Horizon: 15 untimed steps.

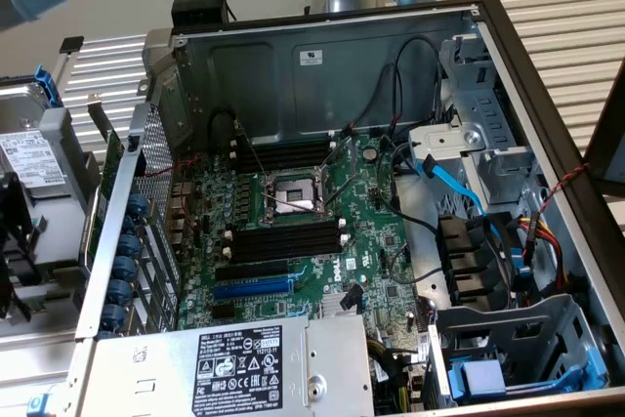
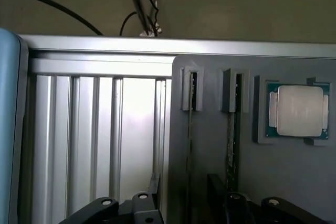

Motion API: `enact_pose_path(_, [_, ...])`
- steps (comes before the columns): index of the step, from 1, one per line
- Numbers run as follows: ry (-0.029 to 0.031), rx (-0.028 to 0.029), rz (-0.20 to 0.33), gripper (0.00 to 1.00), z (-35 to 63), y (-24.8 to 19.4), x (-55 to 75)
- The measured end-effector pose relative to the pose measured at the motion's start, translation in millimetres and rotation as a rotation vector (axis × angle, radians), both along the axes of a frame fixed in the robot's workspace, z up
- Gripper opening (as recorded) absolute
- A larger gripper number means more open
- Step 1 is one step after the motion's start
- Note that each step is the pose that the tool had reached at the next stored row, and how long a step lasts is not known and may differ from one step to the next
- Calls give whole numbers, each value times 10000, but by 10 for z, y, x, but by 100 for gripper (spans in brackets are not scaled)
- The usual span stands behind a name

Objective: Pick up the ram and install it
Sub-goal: 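Pick up the ram and move it above insertion slot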

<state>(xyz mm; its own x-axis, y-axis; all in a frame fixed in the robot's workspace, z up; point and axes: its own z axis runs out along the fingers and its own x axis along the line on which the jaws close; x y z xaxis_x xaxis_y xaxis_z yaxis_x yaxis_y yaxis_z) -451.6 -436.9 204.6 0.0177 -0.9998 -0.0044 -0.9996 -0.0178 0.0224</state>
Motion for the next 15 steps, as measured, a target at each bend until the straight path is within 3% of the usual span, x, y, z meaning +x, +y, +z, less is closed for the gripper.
enact_pose_path(2, [55, 51, -1, 48, -18, 0, 8])
enact_pose_path(5, [78, 90, -3, 48, -61, 1, 18])
enact_pose_path(8, [239, 107, -3, 48, -75, 1, 20])
enact_pose_path(9, [266, 113, -5, 48, -76, 2, 20])
enact_pose_path(15, [273, 123, -2, 48, -80, 6, 21])
